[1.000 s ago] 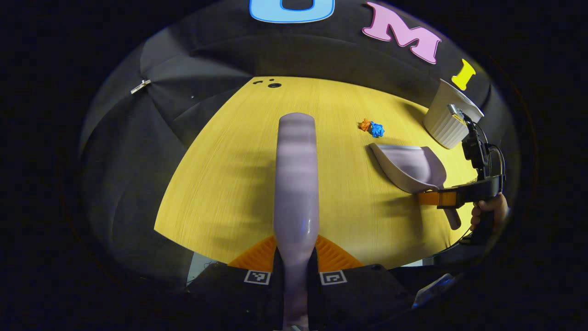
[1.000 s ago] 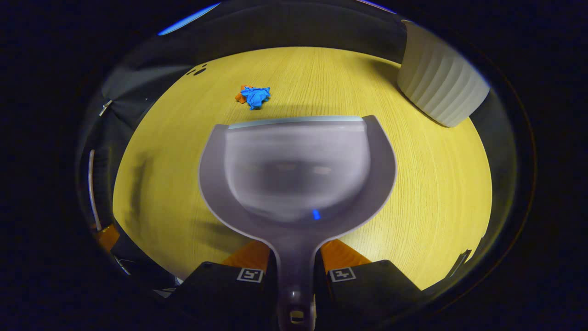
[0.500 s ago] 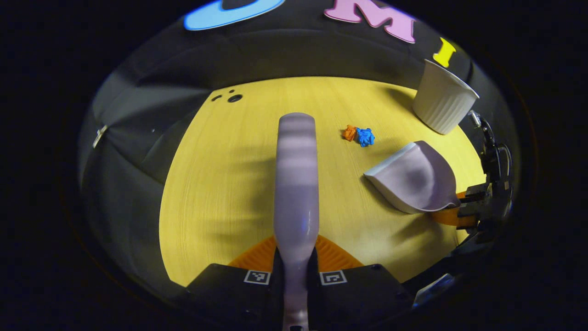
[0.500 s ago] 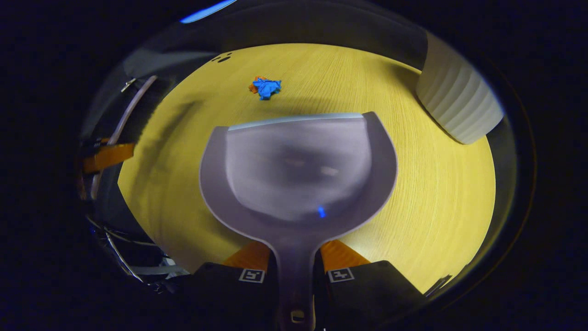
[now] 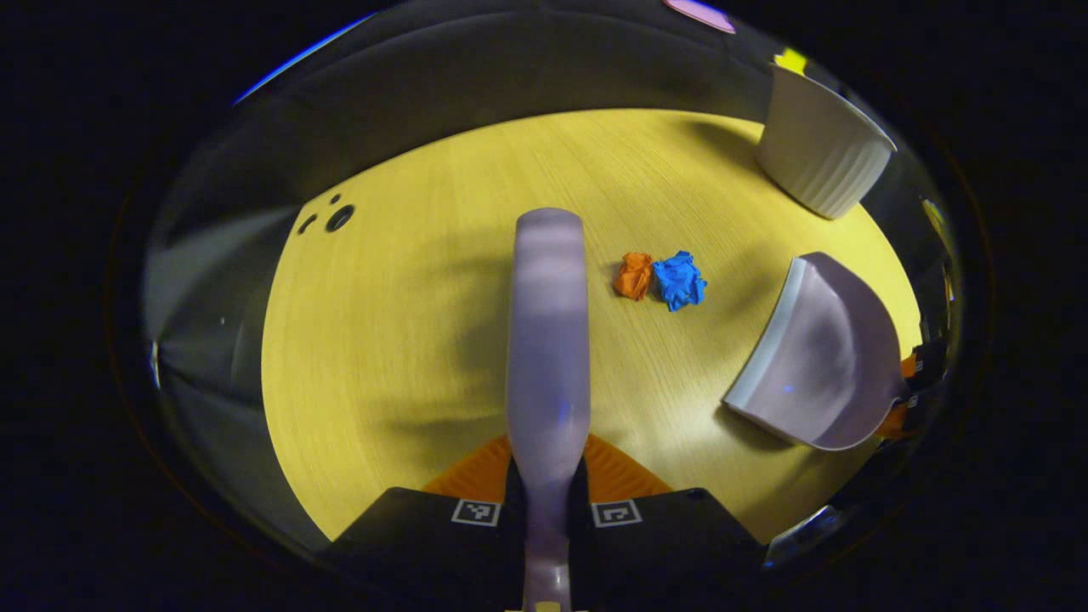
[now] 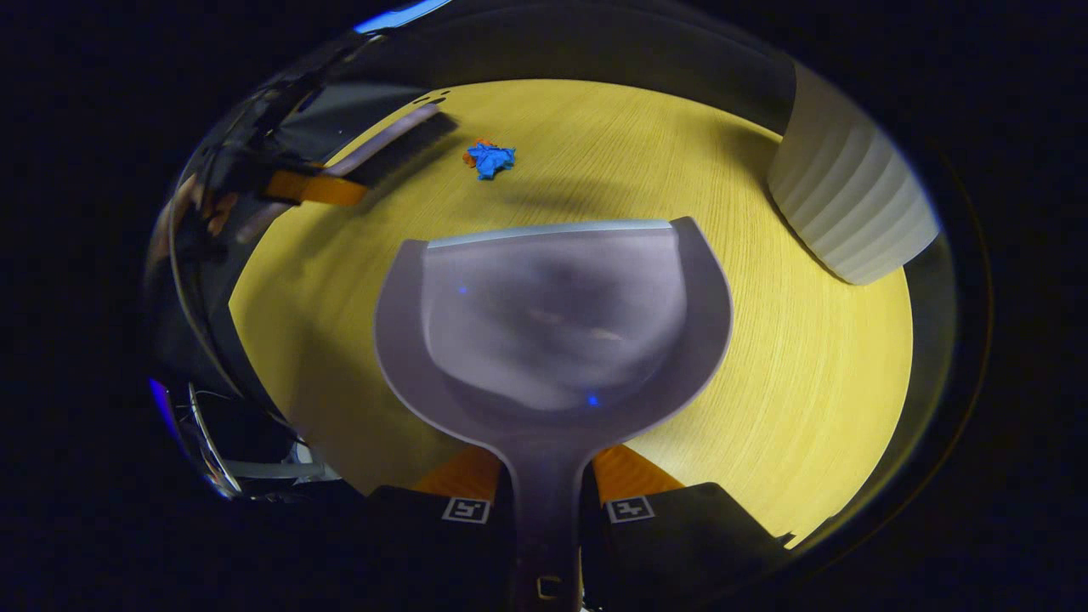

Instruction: Pick up the small broom and dustpan from the desktop, sweep the trash into the dustpan with the broom, and then empty the trash into the garbage bin.

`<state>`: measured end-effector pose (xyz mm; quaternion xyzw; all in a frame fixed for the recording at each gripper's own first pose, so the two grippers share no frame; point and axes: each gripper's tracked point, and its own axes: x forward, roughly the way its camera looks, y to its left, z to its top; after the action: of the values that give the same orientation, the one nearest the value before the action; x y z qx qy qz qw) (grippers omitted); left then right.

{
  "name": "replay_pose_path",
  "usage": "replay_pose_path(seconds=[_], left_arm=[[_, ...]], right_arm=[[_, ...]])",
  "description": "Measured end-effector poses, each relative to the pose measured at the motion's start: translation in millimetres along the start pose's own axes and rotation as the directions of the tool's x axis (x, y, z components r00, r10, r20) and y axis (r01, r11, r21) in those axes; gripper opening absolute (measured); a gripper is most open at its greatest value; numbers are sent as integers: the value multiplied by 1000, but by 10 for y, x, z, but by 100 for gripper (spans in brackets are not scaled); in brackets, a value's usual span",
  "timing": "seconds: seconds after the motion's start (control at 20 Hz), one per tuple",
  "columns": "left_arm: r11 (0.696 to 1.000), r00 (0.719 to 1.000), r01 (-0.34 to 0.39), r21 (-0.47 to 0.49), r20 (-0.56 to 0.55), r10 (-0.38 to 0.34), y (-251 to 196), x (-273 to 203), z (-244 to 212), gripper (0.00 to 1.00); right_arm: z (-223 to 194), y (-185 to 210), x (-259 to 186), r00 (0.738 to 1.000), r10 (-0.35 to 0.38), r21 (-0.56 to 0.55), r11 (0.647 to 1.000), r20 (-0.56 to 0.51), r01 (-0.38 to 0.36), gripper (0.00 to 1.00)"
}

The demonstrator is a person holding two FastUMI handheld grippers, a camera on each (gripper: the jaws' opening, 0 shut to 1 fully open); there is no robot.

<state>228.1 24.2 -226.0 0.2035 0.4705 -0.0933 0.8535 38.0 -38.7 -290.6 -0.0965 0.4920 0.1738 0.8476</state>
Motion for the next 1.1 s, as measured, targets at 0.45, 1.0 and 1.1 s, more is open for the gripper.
replay_pose_path(seconds=[0.45, 1.0, 1.1], left_arm=[[893, 995, 99, 440, -54, -84, -232, 272, 546, 25], [745, 908, 420, 519, -241, -343, -1399, -48, 159, 23], [705, 880, 476, 526, -281, -384, -1683, -106, 67, 25]], right_arm=[[-100, -127, -49, 1000, 8, -86, 996, -15, -10, 34], [-124, -151, -65, 1000, 0, -176, 984, -10, -2, 34], [-153, -180, -51, 1000, -7, -199, 980, -9, 5, 34]])
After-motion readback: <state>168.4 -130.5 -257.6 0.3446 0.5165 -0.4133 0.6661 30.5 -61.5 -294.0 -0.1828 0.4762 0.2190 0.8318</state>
